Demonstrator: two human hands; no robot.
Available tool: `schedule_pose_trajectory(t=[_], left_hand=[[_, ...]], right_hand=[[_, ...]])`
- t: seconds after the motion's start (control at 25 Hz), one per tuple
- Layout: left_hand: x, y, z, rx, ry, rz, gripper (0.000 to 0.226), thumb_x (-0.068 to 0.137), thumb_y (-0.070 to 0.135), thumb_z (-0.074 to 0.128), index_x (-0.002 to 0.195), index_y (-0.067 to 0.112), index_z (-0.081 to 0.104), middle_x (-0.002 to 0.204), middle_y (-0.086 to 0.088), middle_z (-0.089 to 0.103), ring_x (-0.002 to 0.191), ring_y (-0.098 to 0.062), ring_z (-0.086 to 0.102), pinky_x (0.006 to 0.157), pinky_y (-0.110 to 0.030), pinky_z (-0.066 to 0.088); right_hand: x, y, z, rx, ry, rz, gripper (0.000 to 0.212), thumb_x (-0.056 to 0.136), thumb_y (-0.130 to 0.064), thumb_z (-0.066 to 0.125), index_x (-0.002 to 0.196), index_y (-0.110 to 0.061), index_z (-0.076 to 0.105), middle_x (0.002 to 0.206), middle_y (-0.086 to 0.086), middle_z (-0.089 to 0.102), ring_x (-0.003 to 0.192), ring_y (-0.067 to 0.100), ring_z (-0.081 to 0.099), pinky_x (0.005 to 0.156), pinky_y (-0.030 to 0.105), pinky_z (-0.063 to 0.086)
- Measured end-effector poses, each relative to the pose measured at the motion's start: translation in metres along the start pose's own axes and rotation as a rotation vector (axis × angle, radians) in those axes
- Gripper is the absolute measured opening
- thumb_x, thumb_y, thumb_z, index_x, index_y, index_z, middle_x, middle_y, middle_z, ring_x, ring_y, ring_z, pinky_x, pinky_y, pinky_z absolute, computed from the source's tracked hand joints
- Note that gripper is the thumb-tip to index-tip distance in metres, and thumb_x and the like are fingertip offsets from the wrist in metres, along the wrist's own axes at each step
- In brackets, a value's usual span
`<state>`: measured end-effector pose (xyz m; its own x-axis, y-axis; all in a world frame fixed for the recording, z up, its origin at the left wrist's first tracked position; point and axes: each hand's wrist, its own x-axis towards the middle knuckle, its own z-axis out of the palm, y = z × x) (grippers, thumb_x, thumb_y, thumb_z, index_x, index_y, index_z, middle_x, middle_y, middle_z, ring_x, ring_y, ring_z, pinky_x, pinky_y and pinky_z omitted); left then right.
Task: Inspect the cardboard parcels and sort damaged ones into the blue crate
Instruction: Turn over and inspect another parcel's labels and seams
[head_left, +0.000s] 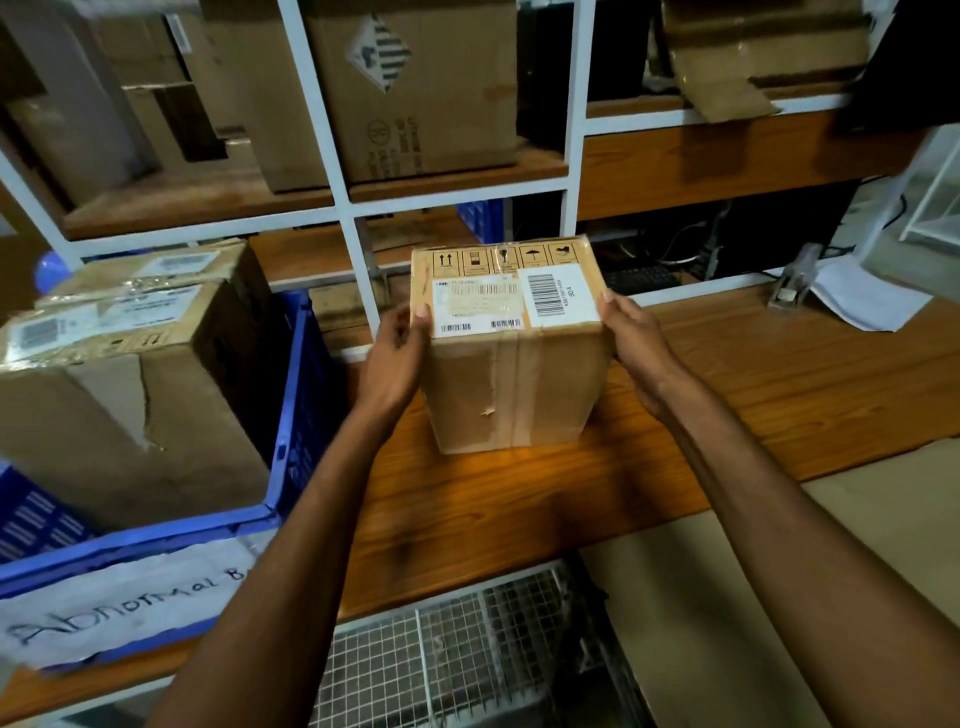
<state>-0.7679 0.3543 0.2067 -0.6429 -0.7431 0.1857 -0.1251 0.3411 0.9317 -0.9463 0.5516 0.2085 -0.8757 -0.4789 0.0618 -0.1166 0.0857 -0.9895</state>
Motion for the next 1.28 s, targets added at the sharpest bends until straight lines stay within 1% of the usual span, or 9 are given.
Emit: schedule_pose_trajectory(t=[0.08,0.2,0.28,0.4,0.6,0.8,1.0,1.12,1.28], left_hand=[[-0.014,0.003,0.004,-0.079,-0.031,-0.011,0.060,0.107,0.052,0.043,0.158,0.023,0.030,0.154,-0.002,0.046,0.127,-0.014,0.050,0.083,-0.020,0.048],[-0.022,0.017,0.004,0.049,0.099,0.130,0.065,0.105,0.058,0.044,0.162,0.032,0.025,0.157,-0.003,0.049,0.133,-0.022,0.055,0.099,-0.039,0.054],[-0.018,0.035,-0.002,0.212,0.219,0.213,0.060,0.103,0.064,0.043,0.155,0.035,0.039,0.147,-0.002,0.059,0.124,-0.018,0.060,0.097,-0.039,0.051],[-0.015,0.048,-0.006,0.372,0.321,0.210,0.059,0.098,0.074,0.043,0.133,0.031,0.063,0.123,0.001,0.072,0.108,-0.014,0.066,0.084,-0.031,0.045],[-0.009,0.033,0.010,0.482,0.467,0.187,0.066,0.091,0.083,0.046,0.118,0.025,0.067,0.089,0.007,0.062,0.085,-0.014,0.064,0.075,-0.031,0.043],[-0.008,0.033,0.035,0.357,0.384,0.136,0.082,0.081,0.084,0.061,0.133,0.023,0.043,0.122,0.001,0.061,0.101,-0.011,0.052,0.084,-0.030,0.037],[-0.002,0.027,0.038,0.383,0.299,0.205,0.104,0.073,0.087,0.064,0.143,0.016,0.033,0.142,-0.008,0.041,0.122,-0.027,0.052,0.088,-0.033,0.038],[0.001,0.023,0.037,0.442,0.294,0.177,0.100,0.076,0.081,0.068,0.143,0.015,0.032,0.143,-0.009,0.039,0.122,-0.027,0.052,0.086,-0.032,0.035],[0.003,0.013,0.025,0.387,0.206,0.257,0.089,0.077,0.070,0.077,0.141,0.027,0.033,0.141,-0.001,0.046,0.112,-0.011,0.048,0.081,-0.031,0.040]], right_hand=[[-0.011,0.002,-0.004,0.089,-0.051,-0.019,0.055,0.102,-0.036,0.061,0.152,-0.022,0.043,0.128,-0.010,0.063,0.115,0.007,0.061,0.085,0.025,0.053],[-0.017,-0.006,-0.005,-0.005,0.035,-0.177,0.066,0.095,-0.036,0.072,0.153,-0.024,0.041,0.135,-0.008,0.058,0.110,-0.001,0.057,0.086,0.024,0.054],[-0.016,-0.023,-0.006,-0.125,0.120,-0.281,0.064,0.095,-0.049,0.068,0.151,-0.027,0.045,0.129,-0.014,0.057,0.105,-0.006,0.057,0.087,0.024,0.053],[-0.014,-0.034,-0.003,-0.269,0.189,-0.300,0.057,0.096,-0.058,0.062,0.144,-0.029,0.055,0.120,-0.014,0.060,0.107,0.006,0.059,0.090,0.029,0.051],[-0.006,-0.025,0.014,-0.390,0.315,-0.295,0.051,0.094,-0.056,0.066,0.133,-0.024,0.064,0.120,-0.002,0.070,0.108,0.018,0.065,0.088,0.031,0.050],[-0.004,-0.021,0.034,-0.392,0.335,-0.243,0.078,0.079,-0.072,0.072,0.138,-0.028,0.046,0.123,0.000,0.066,0.108,0.023,0.064,0.090,0.043,0.056],[-0.003,-0.016,0.040,-0.462,0.283,-0.242,0.098,0.071,-0.071,0.079,0.145,-0.029,0.033,0.138,0.001,0.055,0.113,0.019,0.057,0.083,0.034,0.048],[0.001,-0.018,0.032,-0.455,0.268,-0.249,0.092,0.073,-0.065,0.082,0.145,-0.029,0.036,0.131,-0.001,0.059,0.113,0.020,0.059,0.088,0.039,0.053],[-0.001,-0.013,0.015,-0.404,0.204,-0.281,0.074,0.082,-0.054,0.080,0.142,-0.033,0.043,0.106,-0.017,0.056,0.099,0.012,0.061,0.084,0.039,0.056]])
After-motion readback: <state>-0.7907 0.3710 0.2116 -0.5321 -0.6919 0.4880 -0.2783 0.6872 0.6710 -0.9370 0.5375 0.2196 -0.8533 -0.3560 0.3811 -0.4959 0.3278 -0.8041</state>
